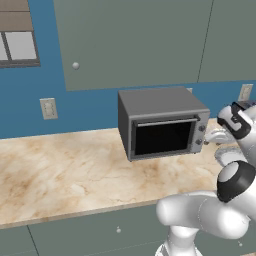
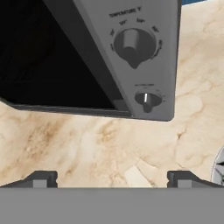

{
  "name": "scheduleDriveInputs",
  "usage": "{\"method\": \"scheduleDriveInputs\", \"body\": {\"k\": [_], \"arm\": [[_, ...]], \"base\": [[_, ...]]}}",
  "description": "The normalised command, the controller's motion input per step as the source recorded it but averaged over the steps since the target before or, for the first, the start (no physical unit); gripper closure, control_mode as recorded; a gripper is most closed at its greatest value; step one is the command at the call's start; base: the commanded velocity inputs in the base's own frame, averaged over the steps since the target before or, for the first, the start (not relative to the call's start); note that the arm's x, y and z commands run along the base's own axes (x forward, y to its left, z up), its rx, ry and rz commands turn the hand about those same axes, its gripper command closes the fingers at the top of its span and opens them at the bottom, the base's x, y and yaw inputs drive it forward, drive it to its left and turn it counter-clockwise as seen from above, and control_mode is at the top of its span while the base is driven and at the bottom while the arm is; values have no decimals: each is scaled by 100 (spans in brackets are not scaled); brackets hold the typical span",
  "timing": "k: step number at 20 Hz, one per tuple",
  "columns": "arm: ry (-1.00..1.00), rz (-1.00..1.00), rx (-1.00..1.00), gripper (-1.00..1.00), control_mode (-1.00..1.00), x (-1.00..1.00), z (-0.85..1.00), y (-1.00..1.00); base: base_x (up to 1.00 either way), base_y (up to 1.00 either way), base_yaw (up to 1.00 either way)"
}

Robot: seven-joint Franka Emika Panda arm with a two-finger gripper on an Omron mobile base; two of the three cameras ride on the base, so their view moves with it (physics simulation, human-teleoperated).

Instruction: Pick up the bagel from the plate, place it on the toaster oven rack, close the door, and set the timer.

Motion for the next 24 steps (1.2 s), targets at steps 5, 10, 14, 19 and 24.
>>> {"method": "scheduleDriveInputs", "body": {"k": [5, 10, 14, 19, 24], "arm": [[-4, 0, -1, -100, -100, 25, -24, 0], [0, 0, 0, -100, -100, 29, -20, 0], [0, 0, 0, -100, -100, 31, -14, 0], [0, 0, 0, -100, -100, 26, -9, -3], [0, 0, 0, -100, -100, 17, -4, -11]], "base": [[0, 0, 0], [0, 0, 0], [0, 0, 0], [0, 0, 0], [0, 0, 0]]}}
